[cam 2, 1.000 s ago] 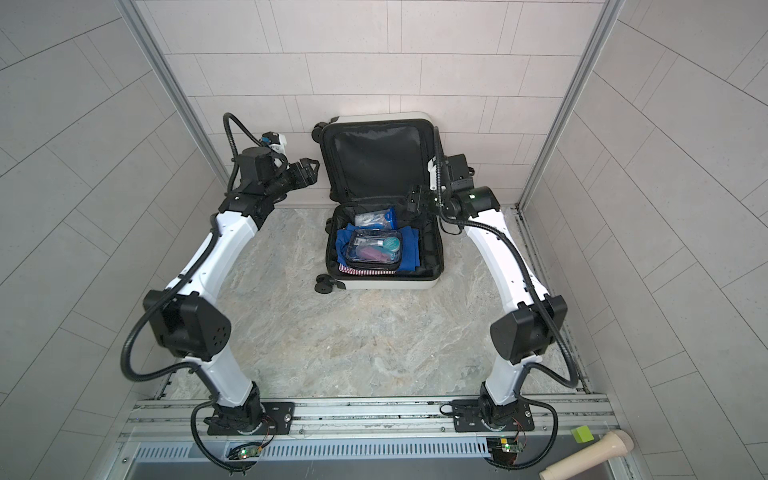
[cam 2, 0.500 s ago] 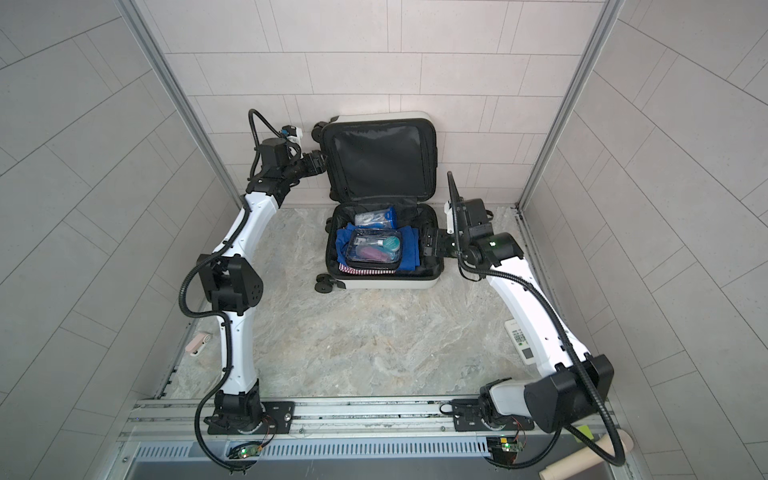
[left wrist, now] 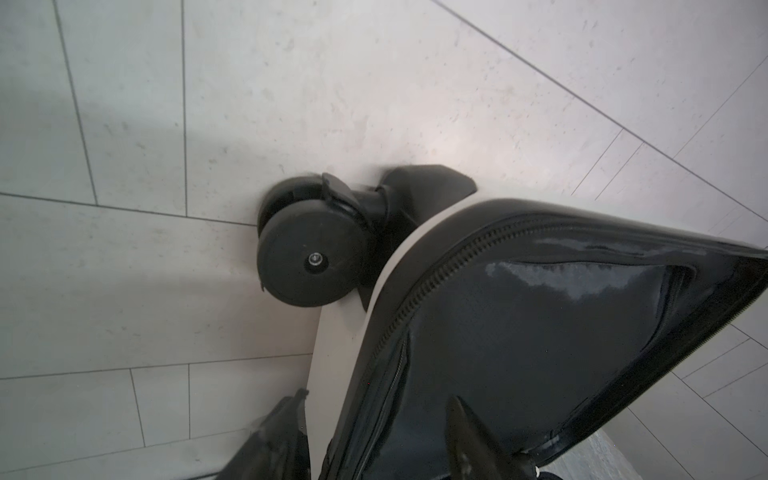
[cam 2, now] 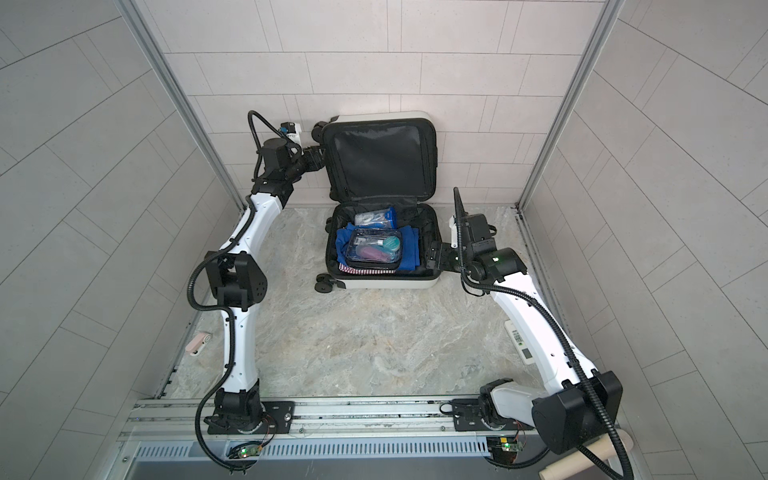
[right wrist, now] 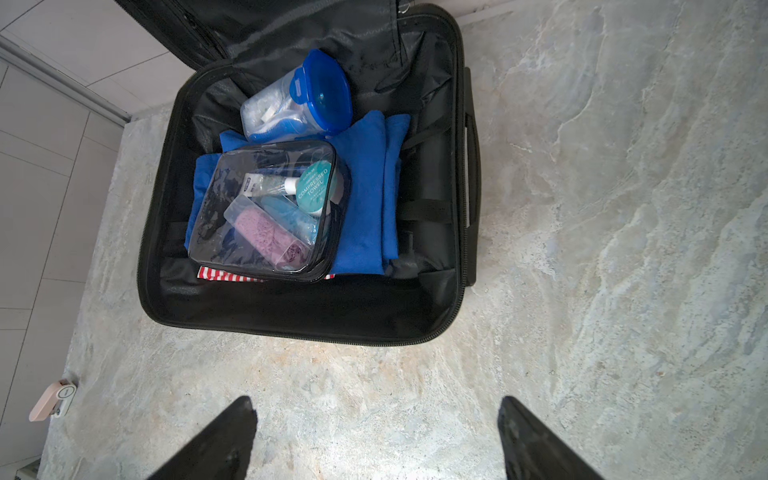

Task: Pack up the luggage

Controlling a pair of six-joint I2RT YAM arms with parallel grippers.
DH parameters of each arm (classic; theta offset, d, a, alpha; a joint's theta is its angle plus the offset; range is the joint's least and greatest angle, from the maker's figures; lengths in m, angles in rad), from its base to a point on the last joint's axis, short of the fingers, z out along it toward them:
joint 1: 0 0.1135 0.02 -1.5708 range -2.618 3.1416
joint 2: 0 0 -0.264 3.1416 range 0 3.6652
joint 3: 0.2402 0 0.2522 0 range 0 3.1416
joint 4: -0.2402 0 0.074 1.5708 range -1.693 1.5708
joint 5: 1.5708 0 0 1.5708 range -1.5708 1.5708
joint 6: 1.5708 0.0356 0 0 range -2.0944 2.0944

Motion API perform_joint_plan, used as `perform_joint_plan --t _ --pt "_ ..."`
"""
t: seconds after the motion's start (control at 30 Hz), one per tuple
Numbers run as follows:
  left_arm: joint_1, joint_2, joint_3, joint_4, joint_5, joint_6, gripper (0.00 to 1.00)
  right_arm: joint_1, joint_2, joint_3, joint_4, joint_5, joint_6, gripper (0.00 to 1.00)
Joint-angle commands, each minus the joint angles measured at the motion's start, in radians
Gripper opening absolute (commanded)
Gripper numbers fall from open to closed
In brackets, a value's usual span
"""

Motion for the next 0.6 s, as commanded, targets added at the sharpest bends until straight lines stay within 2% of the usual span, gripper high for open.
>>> perform_joint_plan --t 0.0,0.4,0.5,0.57 --pt "-0.007 0.02 0.044 0.062 0.01 0.009 0.56 0.003 -0.027 -0.005 0.002 0.011 0.02 0.93" --pt "-0.038 0.064 0.115 0.074 -0.025 0.024 0.51 0.018 -0.026 -0.006 -0.001 0.012 0.031 0.93" --pt "-0.044 0.071 0.129 0.073 -0.043 0.024 0.47 0.02 -0.024 -0.017 0.004 0.011 0.037 0.93" --pt "-0.048 0.078 0.138 0.071 -0.05 0.02 0.39 0.022 -0.024 -0.022 0.007 0.011 0.041 0.93"
